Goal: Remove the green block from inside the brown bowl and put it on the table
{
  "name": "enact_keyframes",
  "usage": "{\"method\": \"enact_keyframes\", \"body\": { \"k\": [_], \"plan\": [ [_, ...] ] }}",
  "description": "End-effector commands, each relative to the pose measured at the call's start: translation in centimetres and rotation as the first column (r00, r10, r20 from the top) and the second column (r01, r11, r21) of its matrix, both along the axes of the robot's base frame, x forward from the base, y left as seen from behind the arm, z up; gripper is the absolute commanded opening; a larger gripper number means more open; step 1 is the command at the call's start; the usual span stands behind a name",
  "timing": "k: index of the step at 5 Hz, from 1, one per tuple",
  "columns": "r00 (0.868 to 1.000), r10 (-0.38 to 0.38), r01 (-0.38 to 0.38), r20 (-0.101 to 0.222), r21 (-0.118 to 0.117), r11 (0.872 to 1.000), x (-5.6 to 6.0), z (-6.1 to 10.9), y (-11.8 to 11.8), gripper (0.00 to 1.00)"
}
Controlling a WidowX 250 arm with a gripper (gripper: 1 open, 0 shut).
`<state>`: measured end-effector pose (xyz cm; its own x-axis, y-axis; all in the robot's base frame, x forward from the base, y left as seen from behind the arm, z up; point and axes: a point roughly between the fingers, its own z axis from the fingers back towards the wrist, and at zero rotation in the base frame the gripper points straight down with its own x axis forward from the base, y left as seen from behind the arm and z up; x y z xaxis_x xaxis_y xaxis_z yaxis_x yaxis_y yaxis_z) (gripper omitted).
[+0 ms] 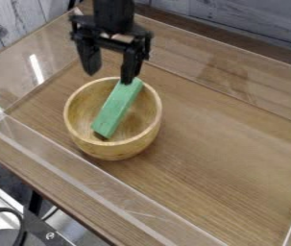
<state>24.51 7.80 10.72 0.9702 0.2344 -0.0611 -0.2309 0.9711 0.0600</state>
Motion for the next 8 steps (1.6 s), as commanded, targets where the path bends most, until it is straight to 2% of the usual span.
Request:
{"method": "enact_keyframes", "body": {
  "k": [1,2,3,5,7,8],
  "plan": [
    [1.000,0.013,-0.014,0.025,0.047,0.999,-0.4,-0.9,-0.5,1.00],
    [1.000,-0.001,-0.001,0.027,0.096,0.995,-0.2,-1.8,-0.3,1.00],
    [1.000,-0.012,0.009,0.022,0.128,0.992,0.3,-2.1,-0.2,1.00],
    [0.998,-0.056,0.050,0.038,0.160,0.986,0.4,-2.9,-1.3,1.00],
    [0.999,-0.051,0.052,-0.006,0.111,0.993,-0.8,-3.9,-0.3,1.00],
    [0.999,-0.049,0.050,-0.014,0.086,0.995,-1.4,-3.5,0.1,1.00]
  ]
}}
